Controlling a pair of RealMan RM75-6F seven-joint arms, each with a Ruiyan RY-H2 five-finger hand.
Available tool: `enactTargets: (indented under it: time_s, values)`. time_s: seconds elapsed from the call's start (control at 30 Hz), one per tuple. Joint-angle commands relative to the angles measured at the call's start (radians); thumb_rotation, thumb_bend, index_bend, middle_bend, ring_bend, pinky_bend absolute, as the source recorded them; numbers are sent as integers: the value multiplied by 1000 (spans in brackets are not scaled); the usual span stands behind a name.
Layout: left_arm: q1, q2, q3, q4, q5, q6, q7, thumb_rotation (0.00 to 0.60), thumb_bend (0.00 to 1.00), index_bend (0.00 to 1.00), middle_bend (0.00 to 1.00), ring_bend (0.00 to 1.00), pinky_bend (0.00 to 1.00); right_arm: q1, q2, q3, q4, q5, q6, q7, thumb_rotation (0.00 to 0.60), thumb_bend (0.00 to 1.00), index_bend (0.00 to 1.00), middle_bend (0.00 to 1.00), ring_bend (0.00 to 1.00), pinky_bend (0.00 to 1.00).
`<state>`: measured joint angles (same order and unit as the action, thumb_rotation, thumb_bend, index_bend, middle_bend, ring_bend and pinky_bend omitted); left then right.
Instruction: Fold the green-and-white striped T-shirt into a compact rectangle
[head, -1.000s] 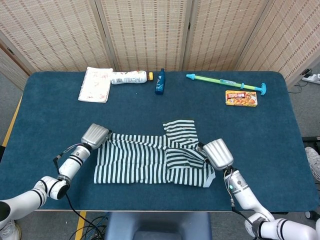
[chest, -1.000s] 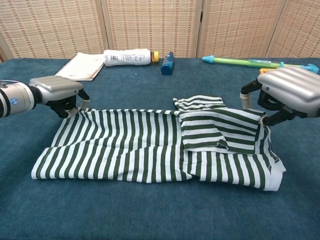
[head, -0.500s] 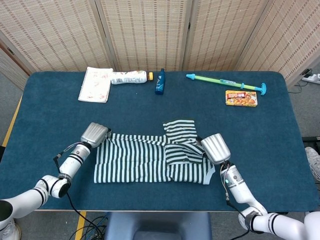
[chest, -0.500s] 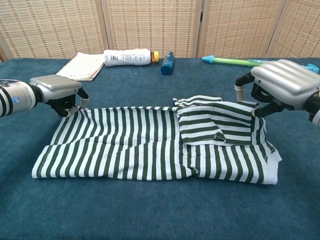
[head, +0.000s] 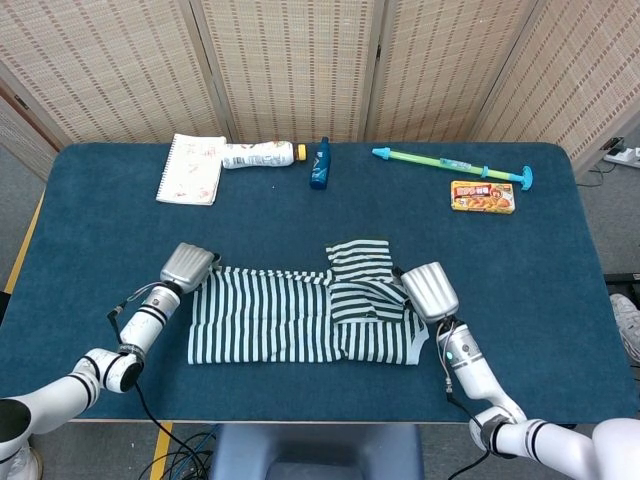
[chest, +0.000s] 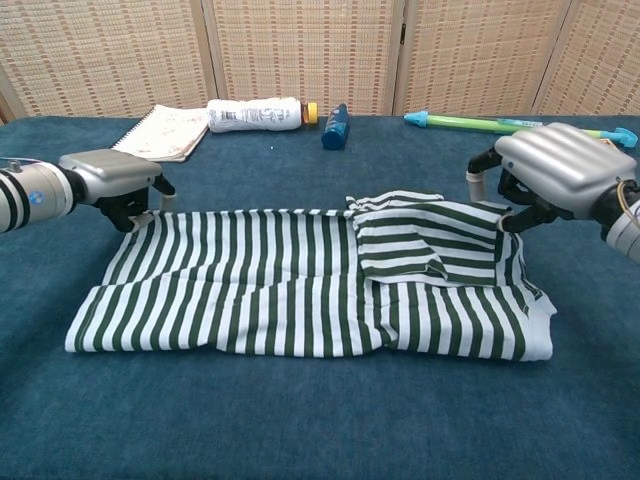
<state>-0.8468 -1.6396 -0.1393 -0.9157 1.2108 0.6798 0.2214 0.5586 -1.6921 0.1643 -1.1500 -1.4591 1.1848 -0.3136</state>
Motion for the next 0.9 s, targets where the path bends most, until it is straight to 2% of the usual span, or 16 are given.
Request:
enactTargets:
  time_s: [0.03, 0.17, 0.23, 0.43, 0.63, 0.9]
  values:
    - [1, -2, -3, 1, -13, 1, 10, 600, 567, 338, 944, 867, 1000, 3, -5, 1, 6, 7, -3, -3, 600, 501, 693, 1000, 1000, 1000]
    - [4, 0, -8, -12, -38, 9, 42, 600, 484, 85, 930, 861, 1000, 5, -8, 6, 4, 27, -13, -18, 600, 437, 486, 1000, 1000, 1000]
    - [8, 2, -12, -21, -47, 25, 58, 600, 450, 19, 924, 859, 1000, 6, -9, 9, 0, 40, -19, -29, 600, 393, 377, 1000, 1000, 1000]
    - [23, 24, -25, -66, -88, 55, 95, 600, 416, 0, 917, 858, 1000, 16, -8, 29, -10, 85, -42, -64, 600, 273, 156, 982, 1000, 1000]
    - [65, 85, -46, -174, -136, 123, 106, 600, 415, 0, 909, 849, 1000, 24, 6, 43, -31, 92, -34, -52, 600, 204, 131, 976, 1000, 1000]
    - [142, 202, -40, -381, -179, 233, 149, 600, 415, 0, 899, 841, 1000, -8, 89, 18, -99, 41, 38, -38, 600, 232, 176, 976, 1000, 1000]
